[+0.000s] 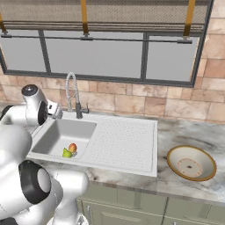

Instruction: There is a mixed pile of frozen fruits and vegetables on the counter. Locate all the frozen vegetables and place the items in a bowl on the counter. Take all the frozen fruits and defrost them in a running sink.

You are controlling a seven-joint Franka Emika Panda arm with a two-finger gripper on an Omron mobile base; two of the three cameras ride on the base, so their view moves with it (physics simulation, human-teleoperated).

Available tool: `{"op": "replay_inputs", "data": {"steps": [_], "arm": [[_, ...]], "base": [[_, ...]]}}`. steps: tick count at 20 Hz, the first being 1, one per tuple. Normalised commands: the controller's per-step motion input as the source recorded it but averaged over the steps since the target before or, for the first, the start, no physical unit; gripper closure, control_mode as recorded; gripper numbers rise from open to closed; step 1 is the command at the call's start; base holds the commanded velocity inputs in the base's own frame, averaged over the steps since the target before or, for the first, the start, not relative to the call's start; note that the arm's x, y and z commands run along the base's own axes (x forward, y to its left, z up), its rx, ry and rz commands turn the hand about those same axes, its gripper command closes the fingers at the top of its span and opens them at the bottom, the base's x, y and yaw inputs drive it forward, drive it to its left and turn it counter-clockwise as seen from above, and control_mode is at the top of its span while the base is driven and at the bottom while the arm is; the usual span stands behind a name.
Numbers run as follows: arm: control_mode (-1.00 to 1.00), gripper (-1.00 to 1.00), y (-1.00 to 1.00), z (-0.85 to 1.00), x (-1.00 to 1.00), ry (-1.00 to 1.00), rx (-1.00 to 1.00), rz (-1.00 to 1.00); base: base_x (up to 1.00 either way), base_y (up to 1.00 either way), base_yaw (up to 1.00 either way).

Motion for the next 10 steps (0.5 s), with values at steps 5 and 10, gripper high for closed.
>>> {"op": "replay_inputs", "data": {"steps": [5, 10], "arm": [[-1.00, -1.00, 0.10, 0.66, -0.38, -0.02, 0.00, 0.00], [-1.00, -1.00, 0.09, 0.58, -0.37, -0.01, 0.00, 0.00]], "base": [[0.00, 0.00, 0.00], [0.00, 0.00, 0.00]]}}
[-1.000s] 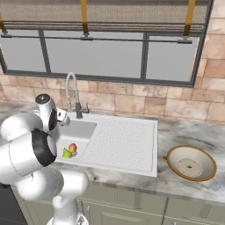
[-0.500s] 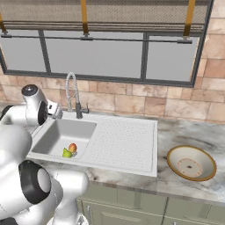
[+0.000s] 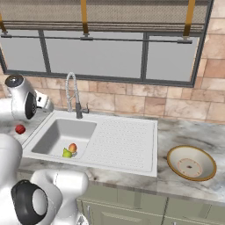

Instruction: There is a mixed pile of frozen fruits and vegetables on the counter. Locate all the frozen vegetables and place the items in a bowl on the counter. Take all the frozen fruits and defrost them in a running sink.

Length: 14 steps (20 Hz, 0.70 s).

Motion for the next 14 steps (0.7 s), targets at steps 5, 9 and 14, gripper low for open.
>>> {"op": "replay_inputs", "data": {"steps": [5, 9, 14], "arm": [[-1.00, -1.00, 0.16, 0.49, -0.34, -0.01, 0.00, 0.00], [-1.00, -1.00, 0.17, 0.23, -0.29, 0.00, 0.00, 0.00], [-1.00, -1.00, 0.19, 0.01, -0.15, 0.00, 0.00, 0.00]], "base": [[0.00, 0.00, 0.00], [0.00, 0.00, 0.00], [0.00, 0.00, 0.00]]}}
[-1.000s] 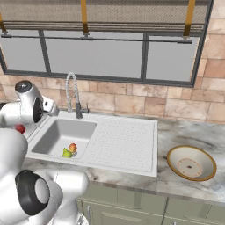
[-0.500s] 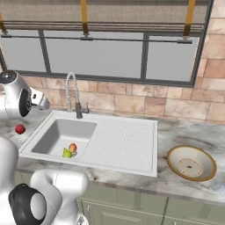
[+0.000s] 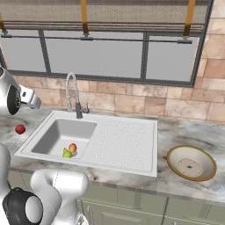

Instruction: There is a mixed pile of frozen fruits and vegetables on the counter. Locate all the frozen vegetables and place the items in a bowl on the counter. Take all the frozen fruits and defrost them in a running sink.

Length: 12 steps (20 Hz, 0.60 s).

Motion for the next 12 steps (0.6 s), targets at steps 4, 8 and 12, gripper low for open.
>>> {"op": "replay_inputs", "data": {"steps": [4, 8, 12], "arm": [[-1.00, -1.00, 0.25, 0.00, -0.04, 0.01, 0.00, 0.00], [-1.00, -1.00, 0.30, -0.08, 0.00, 0.00, 0.04, 0.00], [-1.00, -1.00, 0.25, -0.20, -0.03, -0.02, 0.23, 0.00]], "base": [[0.00, 0.00, 0.00], [0.00, 0.00, 0.00], [0.00, 0.00, 0.00]]}}
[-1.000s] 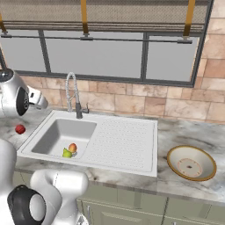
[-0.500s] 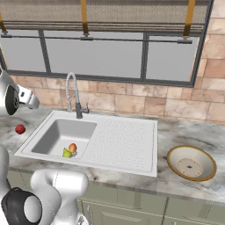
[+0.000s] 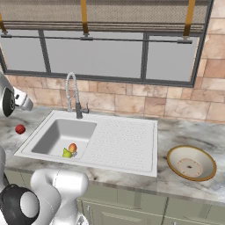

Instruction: There is a mixed pile of frozen fruits and vegetables on the counter. Locate all the frozen vegetables and place the items in a bowl on the counter. Take all the frozen fruits and defrost them in a running sink.

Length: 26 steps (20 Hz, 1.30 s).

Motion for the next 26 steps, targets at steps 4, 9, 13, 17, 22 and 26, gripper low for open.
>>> {"op": "replay_inputs", "data": {"steps": [4, 9, 13, 17, 22, 26], "arm": [[-1.00, -1.00, 0.24, -0.07, -0.16, -0.04, 0.15, 0.01], [-1.00, -1.00, 0.35, 0.00, 0.00, 0.01, 0.11, 0.00], [-1.00, -1.00, 0.29, 0.00, 0.01, 0.05, 0.15, 0.00], [-1.00, -1.00, 0.24, 0.00, 0.03, 0.01, 0.00, 0.00], [-1.00, -1.00, 0.15, 0.09, 0.03, 0.13, -0.13, -0.02], [-1.00, -1.00, 0.02, 0.09, 0.00, 0.15, -0.16, -0.03]], "base": [[0.00, 0.00, 0.00], [0.00, 0.00, 0.00], [0.00, 0.00, 0.00], [0.00, 0.00, 0.00], [0.00, 0.00, 0.00], [0.00, 0.00, 0.00]]}}
